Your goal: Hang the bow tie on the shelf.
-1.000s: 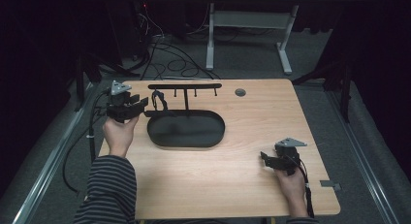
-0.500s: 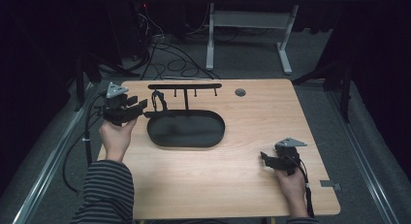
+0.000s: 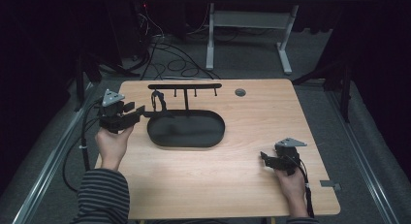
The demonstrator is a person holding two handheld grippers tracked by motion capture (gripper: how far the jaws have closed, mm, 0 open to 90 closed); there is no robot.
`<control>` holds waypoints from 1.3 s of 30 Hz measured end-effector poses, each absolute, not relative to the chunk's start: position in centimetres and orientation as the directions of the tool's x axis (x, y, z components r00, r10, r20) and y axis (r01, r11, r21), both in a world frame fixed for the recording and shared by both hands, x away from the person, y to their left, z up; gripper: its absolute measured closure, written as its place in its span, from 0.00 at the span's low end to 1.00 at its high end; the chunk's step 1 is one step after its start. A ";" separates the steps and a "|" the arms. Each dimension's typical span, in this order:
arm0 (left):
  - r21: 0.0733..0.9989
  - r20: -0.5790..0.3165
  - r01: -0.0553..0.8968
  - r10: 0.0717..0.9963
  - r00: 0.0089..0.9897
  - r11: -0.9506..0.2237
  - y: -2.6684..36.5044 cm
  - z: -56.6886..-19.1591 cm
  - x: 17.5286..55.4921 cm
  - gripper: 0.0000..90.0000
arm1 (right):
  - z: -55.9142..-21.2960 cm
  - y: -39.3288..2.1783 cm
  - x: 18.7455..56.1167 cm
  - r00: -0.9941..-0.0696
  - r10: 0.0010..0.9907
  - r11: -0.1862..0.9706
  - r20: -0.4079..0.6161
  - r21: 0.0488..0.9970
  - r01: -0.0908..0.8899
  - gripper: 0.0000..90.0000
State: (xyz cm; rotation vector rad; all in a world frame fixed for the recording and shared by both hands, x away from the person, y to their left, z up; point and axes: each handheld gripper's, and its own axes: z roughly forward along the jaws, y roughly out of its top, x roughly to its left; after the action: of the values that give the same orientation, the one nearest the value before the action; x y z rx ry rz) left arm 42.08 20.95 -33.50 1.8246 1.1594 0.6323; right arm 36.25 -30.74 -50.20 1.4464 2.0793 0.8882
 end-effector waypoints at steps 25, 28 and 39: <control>0.875 -0.019 0.442 0.900 0.436 -0.196 21.7 -34.1 39.1 0.62 | -50.2 -30.7 36.2 -0.349 0.937 0.247 -0.009 0.723 0.645 0.36; 0.875 -0.024 0.444 0.899 0.437 -0.193 21.8 -34.3 38.8 0.61 | -50.2 -30.7 36.2 -0.349 0.937 0.247 -0.009 0.723 0.645 0.36; 0.877 -0.041 0.446 0.897 0.439 -0.179 22.0 -35.0 37.9 0.61 | -50.2 -30.7 36.2 -0.349 0.937 0.247 -0.009 0.723 0.645 0.36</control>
State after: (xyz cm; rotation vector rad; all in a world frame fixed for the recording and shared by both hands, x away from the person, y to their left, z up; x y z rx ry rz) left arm 37.88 21.98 -34.97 1.7964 1.1509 0.6332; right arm 36.24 -30.70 -50.19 1.4411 2.0827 0.8820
